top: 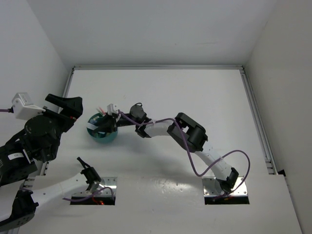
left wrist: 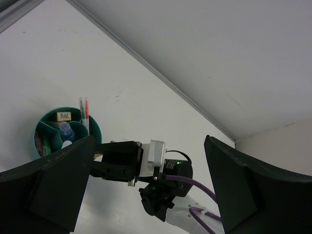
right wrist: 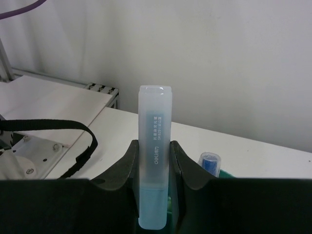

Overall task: Sort the stationery into containers
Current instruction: Place the stationery into the container

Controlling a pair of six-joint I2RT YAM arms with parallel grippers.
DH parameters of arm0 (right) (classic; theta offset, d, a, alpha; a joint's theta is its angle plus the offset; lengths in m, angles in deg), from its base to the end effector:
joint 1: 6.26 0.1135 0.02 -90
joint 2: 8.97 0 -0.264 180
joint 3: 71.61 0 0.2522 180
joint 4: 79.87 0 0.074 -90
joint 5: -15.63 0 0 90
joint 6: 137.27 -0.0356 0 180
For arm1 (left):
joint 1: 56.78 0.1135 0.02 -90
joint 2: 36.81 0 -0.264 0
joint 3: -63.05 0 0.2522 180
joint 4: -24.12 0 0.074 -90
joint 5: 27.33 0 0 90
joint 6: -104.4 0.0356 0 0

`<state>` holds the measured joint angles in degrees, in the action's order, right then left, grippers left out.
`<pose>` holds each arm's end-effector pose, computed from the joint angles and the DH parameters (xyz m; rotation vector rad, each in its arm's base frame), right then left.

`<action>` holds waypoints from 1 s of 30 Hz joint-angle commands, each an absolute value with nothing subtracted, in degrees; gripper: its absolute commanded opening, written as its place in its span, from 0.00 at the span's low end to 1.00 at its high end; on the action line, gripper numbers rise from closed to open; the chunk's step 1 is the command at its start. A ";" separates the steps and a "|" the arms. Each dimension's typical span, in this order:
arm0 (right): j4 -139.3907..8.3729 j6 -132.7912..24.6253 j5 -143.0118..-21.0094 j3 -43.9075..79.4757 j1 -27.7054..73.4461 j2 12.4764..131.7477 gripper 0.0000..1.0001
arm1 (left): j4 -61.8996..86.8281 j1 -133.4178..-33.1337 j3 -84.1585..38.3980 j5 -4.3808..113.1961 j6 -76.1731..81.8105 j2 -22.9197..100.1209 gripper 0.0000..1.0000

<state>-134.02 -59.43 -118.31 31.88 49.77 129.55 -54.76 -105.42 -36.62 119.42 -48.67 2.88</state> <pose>0.2692 0.4438 0.1762 -1.1675 0.9293 1.4562 0.0432 -0.0040 0.4702 -0.8414 1.5614 -0.4770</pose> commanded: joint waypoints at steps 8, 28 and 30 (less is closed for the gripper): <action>-140.28 -59.66 -119.11 30.13 50.17 130.16 0.01 | -54.77 -105.03 -36.49 119.09 -48.71 3.10 1.00; -142.48 -59.66 -119.11 31.27 50.17 133.07 0.33 | -54.77 -105.03 -35.97 118.57 -48.19 4.67 1.00; -142.48 -59.66 -119.11 30.57 50.17 133.06 0.46 | -54.77 -105.03 -35.97 118.57 -48.18 4.68 1.00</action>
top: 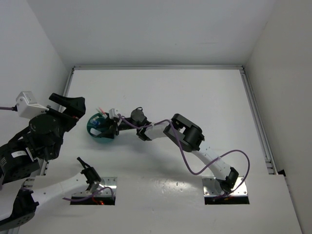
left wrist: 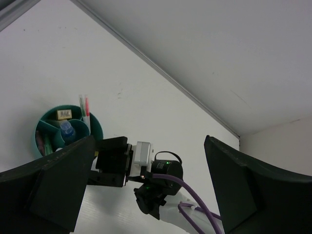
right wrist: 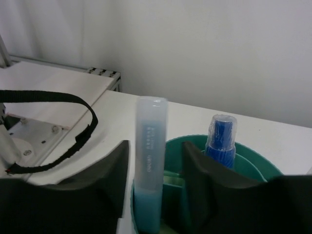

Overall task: Sort the stationery into containers
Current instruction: Place the stationery into the container

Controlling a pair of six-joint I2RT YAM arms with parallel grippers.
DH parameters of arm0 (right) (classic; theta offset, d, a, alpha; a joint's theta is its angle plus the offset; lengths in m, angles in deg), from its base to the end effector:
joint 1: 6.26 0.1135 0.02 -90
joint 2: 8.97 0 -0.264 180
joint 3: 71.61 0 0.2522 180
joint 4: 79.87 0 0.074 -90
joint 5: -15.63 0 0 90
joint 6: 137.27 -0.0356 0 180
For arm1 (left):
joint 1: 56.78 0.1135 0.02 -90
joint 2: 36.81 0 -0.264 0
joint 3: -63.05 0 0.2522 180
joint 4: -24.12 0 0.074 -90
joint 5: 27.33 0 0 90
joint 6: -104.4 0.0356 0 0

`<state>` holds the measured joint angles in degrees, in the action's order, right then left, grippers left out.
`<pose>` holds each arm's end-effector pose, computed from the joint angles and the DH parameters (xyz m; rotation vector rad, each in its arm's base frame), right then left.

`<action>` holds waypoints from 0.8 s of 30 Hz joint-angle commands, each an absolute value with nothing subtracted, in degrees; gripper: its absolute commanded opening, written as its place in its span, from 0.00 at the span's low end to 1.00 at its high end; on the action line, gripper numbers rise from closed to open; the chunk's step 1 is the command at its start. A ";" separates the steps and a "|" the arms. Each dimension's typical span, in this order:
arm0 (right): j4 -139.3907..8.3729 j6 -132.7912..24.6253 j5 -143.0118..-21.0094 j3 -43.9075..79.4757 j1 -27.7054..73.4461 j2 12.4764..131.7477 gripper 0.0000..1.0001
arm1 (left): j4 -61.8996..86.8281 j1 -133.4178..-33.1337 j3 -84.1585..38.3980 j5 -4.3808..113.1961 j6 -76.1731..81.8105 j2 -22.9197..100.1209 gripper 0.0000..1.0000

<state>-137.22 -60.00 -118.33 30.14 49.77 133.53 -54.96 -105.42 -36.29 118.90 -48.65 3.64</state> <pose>0.2678 0.4417 0.1380 -1.1755 0.9834 1.4699 0.0469 -0.0085 0.4683 -0.8294 1.5832 -0.4646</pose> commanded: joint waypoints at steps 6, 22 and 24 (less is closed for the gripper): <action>-143.01 -59.66 -119.11 29.95 50.17 132.54 0.58 | -54.77 -105.03 -35.36 118.57 -48.70 4.68 1.00; -142.39 -59.66 -119.63 26.96 49.64 124.54 0.66 | -51.16 -105.03 -35.97 117.51 -45.72 4.15 1.00; -141.87 -59.66 -119.63 25.48 49.64 122.79 0.66 | -50.55 -105.03 -36.49 116.90 -45.72 4.15 1.00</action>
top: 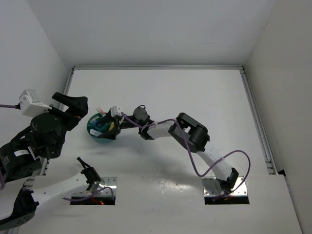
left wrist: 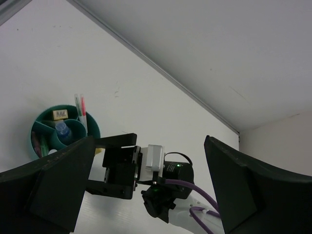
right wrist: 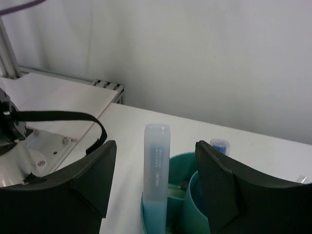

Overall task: Sort the stationery into containers
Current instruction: Place the stationery into the container

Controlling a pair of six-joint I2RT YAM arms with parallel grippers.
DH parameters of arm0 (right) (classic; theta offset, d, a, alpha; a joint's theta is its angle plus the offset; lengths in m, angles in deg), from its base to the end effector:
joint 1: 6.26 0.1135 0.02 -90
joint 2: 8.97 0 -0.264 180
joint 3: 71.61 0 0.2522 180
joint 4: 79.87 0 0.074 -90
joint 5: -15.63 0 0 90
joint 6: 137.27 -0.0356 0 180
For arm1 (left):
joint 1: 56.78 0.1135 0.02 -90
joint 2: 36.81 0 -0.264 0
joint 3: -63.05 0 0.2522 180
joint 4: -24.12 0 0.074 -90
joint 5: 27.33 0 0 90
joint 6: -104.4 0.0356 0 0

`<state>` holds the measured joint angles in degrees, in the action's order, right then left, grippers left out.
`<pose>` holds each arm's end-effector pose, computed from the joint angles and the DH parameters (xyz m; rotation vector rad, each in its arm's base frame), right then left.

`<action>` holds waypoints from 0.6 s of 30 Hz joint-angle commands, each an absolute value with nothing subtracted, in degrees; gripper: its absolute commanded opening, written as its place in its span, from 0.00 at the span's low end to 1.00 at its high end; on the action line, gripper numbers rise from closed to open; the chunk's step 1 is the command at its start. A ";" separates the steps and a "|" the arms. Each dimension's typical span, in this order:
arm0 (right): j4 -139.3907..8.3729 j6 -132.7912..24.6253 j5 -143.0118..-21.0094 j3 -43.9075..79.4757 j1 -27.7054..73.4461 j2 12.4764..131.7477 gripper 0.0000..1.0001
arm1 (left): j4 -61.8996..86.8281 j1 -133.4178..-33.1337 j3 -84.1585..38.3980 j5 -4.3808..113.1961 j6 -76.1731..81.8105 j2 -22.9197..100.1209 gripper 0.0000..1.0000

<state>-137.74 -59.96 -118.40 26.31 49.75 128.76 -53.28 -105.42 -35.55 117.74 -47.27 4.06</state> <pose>0.2611 0.4315 0.1605 -1.1704 0.9551 1.4665 0.0509 -0.0137 0.4677 -0.8033 1.5983 -0.4707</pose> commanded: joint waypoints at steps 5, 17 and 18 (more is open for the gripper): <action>-135.75 -58.52 -119.02 20.73 48.50 116.03 0.59 | -49.32 -105.03 -36.49 116.37 -43.97 4.15 1.00; -13.06 -25.32 -78.68 81.95 40.78 122.95 0.61 | -53.36 -105.03 -26.05 119.62 -51.25 8.19 0.00; -9.89 -24.43 -79.29 80.68 40.24 122.96 0.72 | -53.36 -105.03 -25.34 119.62 -51.26 8.80 0.00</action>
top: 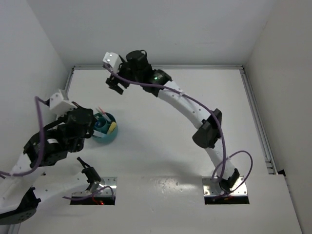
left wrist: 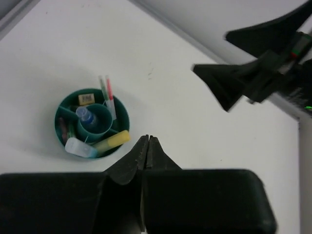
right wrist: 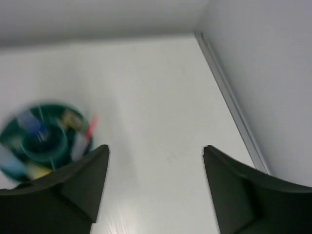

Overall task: Sort the stationery into containers
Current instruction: Place the stationery into the container

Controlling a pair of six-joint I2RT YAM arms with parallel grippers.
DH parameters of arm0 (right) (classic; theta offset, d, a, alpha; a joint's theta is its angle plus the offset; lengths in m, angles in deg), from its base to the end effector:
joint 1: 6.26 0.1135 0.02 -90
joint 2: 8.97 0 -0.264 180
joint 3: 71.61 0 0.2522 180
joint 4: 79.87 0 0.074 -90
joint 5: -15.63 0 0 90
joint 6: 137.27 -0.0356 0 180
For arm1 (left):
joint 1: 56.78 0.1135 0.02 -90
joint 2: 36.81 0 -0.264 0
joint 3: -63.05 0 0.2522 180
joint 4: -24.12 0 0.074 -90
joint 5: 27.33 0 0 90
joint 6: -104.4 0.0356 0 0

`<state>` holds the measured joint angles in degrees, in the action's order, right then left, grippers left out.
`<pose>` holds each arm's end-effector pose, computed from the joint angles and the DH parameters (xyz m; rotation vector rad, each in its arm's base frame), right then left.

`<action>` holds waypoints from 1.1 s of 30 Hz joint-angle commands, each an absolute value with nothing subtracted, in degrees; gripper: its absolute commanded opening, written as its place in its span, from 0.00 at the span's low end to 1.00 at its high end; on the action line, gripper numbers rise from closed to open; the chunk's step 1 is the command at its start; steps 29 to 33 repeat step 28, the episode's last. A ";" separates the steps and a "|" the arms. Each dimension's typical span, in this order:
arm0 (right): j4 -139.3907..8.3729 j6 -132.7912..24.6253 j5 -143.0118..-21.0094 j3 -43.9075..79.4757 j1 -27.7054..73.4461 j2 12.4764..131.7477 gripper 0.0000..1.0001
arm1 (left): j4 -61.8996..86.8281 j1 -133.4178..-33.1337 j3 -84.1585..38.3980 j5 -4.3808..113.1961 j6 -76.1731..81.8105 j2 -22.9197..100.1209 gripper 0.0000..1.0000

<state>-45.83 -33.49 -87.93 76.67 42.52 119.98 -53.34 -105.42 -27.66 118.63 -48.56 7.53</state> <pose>0.3423 0.4034 0.3747 -1.1121 1.5018 0.6426 0.0787 -0.0448 0.4321 -0.7585 1.7148 -0.3026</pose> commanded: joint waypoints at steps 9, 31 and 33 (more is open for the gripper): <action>-15.81 -32.30 -80.35 37.64 35.41 97.08 0.00 | -38.46 -105.03 -12.87 112.46 -29.41 6.10 0.77; -55.12 -43.41 -44.73 -16.52 25.65 52.04 0.99 | -3.36 -102.30 7.01 71.73 -0.54 9.43 1.00; -55.12 -43.41 -44.73 -16.52 25.65 52.04 0.99 | -3.36 -102.30 7.01 71.73 -0.54 9.43 1.00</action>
